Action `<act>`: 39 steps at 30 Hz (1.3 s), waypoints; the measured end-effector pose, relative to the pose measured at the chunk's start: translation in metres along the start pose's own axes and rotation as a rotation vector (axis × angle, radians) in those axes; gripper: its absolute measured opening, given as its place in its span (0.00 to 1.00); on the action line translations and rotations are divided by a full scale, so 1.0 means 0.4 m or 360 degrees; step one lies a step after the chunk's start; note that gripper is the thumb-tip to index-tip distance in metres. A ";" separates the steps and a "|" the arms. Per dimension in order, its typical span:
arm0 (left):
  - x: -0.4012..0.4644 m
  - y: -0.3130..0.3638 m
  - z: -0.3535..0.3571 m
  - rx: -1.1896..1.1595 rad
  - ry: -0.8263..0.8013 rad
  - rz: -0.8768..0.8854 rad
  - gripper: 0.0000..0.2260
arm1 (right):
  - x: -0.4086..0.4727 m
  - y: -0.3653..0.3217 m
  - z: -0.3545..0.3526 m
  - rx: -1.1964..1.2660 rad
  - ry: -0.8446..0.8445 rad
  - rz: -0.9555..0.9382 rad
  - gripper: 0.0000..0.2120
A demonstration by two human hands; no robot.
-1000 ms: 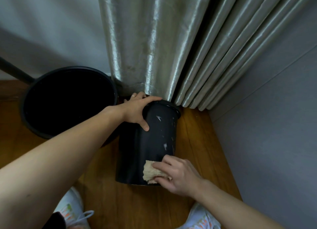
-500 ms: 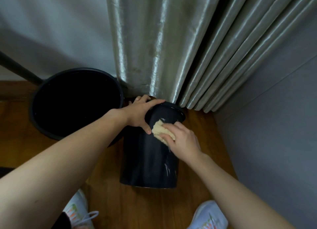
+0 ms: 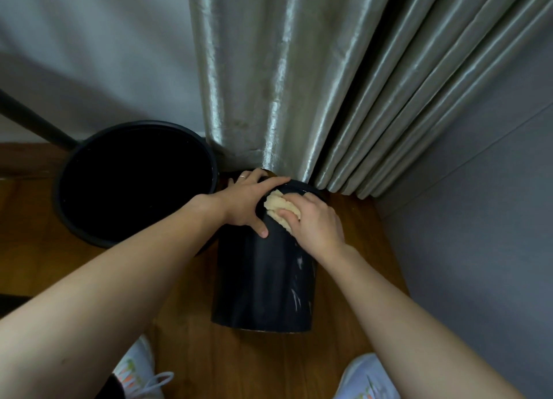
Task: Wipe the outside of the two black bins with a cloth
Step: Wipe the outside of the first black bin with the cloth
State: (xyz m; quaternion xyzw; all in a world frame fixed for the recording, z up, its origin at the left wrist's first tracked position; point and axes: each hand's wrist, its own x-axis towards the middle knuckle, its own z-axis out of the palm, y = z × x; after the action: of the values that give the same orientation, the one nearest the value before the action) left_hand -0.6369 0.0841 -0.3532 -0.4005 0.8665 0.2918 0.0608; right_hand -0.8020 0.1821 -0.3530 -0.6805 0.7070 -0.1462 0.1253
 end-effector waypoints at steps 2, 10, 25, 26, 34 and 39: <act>-0.001 -0.001 0.000 -0.0001 0.0012 0.0013 0.55 | 0.004 0.028 -0.007 -0.0057 0.0026 0.0059 0.17; -0.004 -0.002 -0.002 -0.0003 0.0012 0.0015 0.55 | 0.002 0.037 -0.016 0.0041 0.0028 0.0282 0.20; -0.004 0.015 -0.004 0.0039 -0.0002 0.0005 0.55 | 0.023 0.057 -0.058 0.0709 -0.0290 0.0789 0.13; -0.005 0.019 -0.005 0.0044 -0.0002 0.0009 0.54 | 0.015 0.060 -0.066 0.0718 -0.0212 0.0780 0.09; -0.005 0.021 -0.004 0.0050 0.0002 0.0017 0.54 | -0.032 0.025 -0.045 -0.0032 0.0244 0.0413 0.09; -0.003 0.017 -0.001 0.0054 0.0014 0.0009 0.54 | -0.060 -0.015 0.030 -0.0002 0.0348 0.0368 0.14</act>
State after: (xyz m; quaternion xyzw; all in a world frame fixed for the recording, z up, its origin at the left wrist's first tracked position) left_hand -0.6409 0.0881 -0.3494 -0.3983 0.8727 0.2754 0.0630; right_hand -0.7908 0.2055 -0.3623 -0.5746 0.7902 -0.2037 0.0632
